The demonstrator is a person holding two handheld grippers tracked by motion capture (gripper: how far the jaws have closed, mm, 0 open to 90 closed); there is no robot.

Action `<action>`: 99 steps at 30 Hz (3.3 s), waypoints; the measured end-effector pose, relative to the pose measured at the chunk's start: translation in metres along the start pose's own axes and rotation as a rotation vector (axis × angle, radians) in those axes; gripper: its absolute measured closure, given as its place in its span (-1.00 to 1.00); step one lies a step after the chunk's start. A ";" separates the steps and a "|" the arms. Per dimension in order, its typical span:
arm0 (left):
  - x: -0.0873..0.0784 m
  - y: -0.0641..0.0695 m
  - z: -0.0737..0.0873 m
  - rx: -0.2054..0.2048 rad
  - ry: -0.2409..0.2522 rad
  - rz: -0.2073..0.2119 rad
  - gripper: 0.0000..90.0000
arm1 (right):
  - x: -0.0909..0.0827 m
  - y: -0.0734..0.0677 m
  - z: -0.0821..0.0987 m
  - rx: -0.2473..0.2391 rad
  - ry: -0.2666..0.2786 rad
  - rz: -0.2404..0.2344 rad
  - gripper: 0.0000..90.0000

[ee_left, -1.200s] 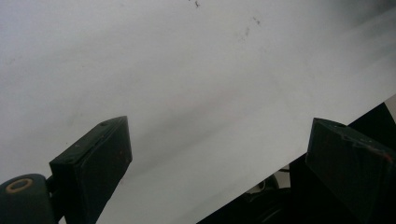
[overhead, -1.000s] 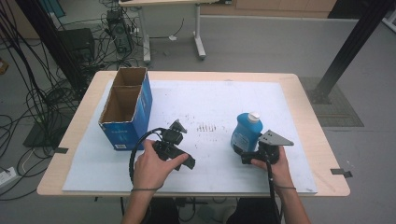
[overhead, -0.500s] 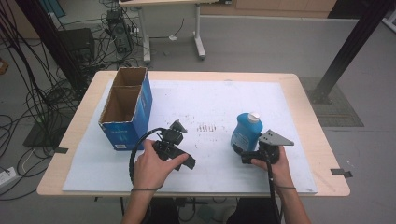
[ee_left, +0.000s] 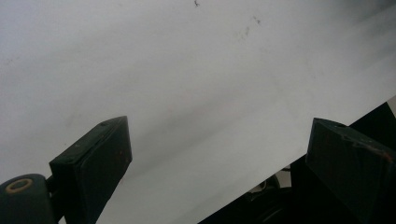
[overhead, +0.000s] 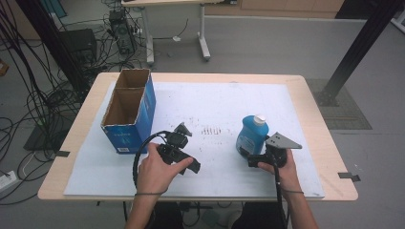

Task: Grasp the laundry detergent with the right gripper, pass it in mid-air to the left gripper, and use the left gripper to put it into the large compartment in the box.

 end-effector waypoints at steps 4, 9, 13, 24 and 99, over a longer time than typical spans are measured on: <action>-0.001 0.000 0.000 -0.002 0.003 -0.002 -0.84 | 0.000 0.000 0.000 0.003 0.001 0.000 -0.90; -0.001 -0.001 0.000 -0.001 0.001 -0.002 -0.84 | 0.001 0.000 0.000 0.002 0.000 -0.001 -0.90; -0.001 -0.001 0.001 -0.002 0.003 -0.003 -0.84 | 0.001 0.000 0.000 0.002 0.001 0.000 -0.90; -0.002 0.000 0.000 -0.003 0.004 -0.004 -0.84 | 0.000 0.000 0.000 0.006 0.006 0.000 -0.90; 0.000 -0.002 0.002 -0.016 0.000 -0.013 -0.83 | 0.005 0.002 0.002 0.017 0.025 -0.021 -0.51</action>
Point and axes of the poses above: each handheld gripper's, and its own axes: x roughly forward along the jaws, z roughly out of its underside, y roughly to its right, the point moved 1 cm from there along x, roughly forward along the jaws, and after that the axes turned 5 degrees about -y, right-handed, at the moved point
